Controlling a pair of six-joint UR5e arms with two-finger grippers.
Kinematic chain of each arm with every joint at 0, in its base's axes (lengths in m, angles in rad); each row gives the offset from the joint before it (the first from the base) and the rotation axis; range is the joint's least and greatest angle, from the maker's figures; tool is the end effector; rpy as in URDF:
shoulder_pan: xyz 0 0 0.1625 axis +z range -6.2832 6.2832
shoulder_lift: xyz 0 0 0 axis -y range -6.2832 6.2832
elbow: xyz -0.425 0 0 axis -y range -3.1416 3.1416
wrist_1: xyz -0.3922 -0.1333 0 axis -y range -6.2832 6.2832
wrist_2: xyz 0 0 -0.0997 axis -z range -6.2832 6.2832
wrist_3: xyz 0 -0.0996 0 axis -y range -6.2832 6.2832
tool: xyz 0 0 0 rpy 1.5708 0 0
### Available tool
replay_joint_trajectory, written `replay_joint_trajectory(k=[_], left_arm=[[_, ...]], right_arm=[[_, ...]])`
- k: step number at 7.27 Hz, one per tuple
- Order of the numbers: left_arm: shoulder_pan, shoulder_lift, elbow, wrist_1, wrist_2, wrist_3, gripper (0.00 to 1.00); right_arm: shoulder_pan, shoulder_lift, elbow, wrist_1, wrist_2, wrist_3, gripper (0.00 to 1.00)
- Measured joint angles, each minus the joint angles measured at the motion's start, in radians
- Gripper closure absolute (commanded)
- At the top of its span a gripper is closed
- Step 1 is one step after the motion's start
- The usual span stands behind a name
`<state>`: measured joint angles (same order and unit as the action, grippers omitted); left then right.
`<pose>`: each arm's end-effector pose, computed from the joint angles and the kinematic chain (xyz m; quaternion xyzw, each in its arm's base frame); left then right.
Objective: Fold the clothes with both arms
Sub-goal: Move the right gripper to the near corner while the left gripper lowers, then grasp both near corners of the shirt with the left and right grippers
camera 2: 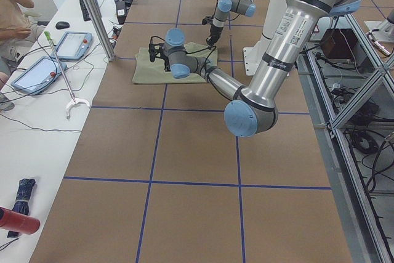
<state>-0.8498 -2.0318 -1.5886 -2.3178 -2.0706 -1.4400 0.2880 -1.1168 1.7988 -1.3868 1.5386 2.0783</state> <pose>0.3669 -0.5471 0.2982 0.0840 0.5870 -0.1457 0.7920 -0.5665 -0.3102 0.2858 -0.0314 -0.4186 0.3578 0.8341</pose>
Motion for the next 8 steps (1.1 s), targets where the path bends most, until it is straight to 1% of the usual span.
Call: replay_joint_trajectory(k=[1, 2, 3, 4, 6, 7, 8], left_arm=[[0.01, -0.001, -0.002, -0.001, 0.014, -0.03, 0.37], [0.065, 0.001, -0.02, -0.002, 0.08, -0.114, 0.37], [0.167, 0.01, -0.055, 0.0, 0.189, -0.211, 0.37], [0.261, 0.034, -0.096, 0.003, 0.278, -0.285, 0.37], [0.393, 0.161, -0.199, 0.005, 0.371, -0.37, 0.37], [0.443, 0.22, -0.234, 0.008, 0.408, -0.393, 0.38], [0.477, 0.248, -0.249, 0.019, 0.426, -0.417, 0.39]], right_arm=[[0.001, -0.002, 0.017, -0.003, 0.018, 0.0, 1.0], [0.003, -0.014, 0.041, -0.003, 0.031, 0.001, 1.0], [0.002, -0.029, 0.061, -0.003, 0.036, 0.002, 1.0], [0.0, -0.04, 0.072, -0.003, 0.036, 0.003, 1.0], [-0.011, -0.045, 0.076, -0.002, 0.032, 0.003, 1.0], [-0.019, -0.046, 0.075, 0.0, 0.031, 0.003, 1.0], [-0.025, -0.046, 0.071, 0.002, 0.031, 0.003, 1.0]])
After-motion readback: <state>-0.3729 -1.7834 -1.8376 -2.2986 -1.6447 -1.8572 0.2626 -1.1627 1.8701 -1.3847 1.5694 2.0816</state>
